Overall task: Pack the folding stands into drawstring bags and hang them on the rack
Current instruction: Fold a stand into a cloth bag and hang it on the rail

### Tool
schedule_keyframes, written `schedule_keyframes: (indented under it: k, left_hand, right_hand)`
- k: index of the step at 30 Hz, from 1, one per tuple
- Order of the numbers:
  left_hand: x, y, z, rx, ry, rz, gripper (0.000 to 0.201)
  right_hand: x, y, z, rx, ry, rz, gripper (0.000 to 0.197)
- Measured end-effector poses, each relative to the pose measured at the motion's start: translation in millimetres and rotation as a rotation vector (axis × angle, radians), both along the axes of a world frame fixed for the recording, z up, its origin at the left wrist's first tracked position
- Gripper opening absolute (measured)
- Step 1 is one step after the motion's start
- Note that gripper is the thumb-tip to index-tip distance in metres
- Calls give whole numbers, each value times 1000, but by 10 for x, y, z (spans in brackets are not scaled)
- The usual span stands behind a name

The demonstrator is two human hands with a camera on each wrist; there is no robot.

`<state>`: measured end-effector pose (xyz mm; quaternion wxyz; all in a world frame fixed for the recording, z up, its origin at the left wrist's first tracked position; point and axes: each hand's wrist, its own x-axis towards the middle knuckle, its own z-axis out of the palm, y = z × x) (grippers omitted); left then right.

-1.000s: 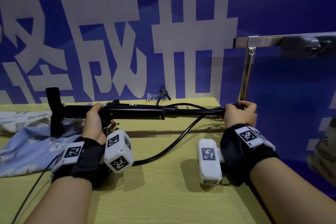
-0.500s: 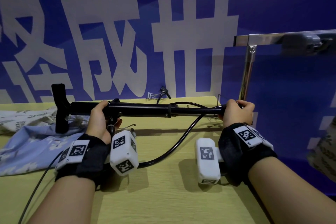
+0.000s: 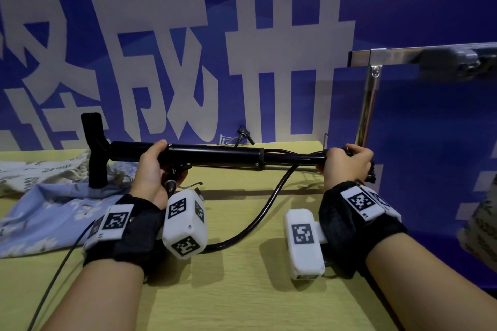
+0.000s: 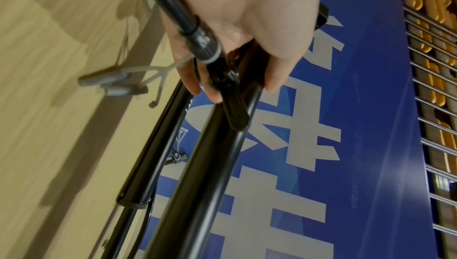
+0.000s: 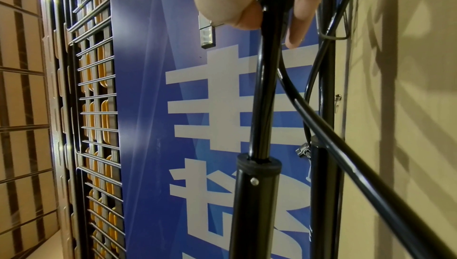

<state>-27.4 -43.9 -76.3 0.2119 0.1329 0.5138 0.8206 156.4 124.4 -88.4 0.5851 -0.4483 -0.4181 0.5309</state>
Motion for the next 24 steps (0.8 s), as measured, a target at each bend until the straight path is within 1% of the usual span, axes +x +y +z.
schedule_keyframes:
  k: [3,10,18,24]
  left_hand:
    - [-6,-15,0,2,-12,3,22]
    - [-21,-40,-11,1,-23,-10,21]
    - [-31,-43,-10,3,-33,-24,22]
    - [13,17,13,40,-39,-77,21]
  right_hand:
    - [4,2,3,6,-12,22,29]
    - [25,-16,28,25,-41,27,21]
    - [-7,-18,43,40,-26,44,17]
    - [-83,-75,41,45,18,78,17]
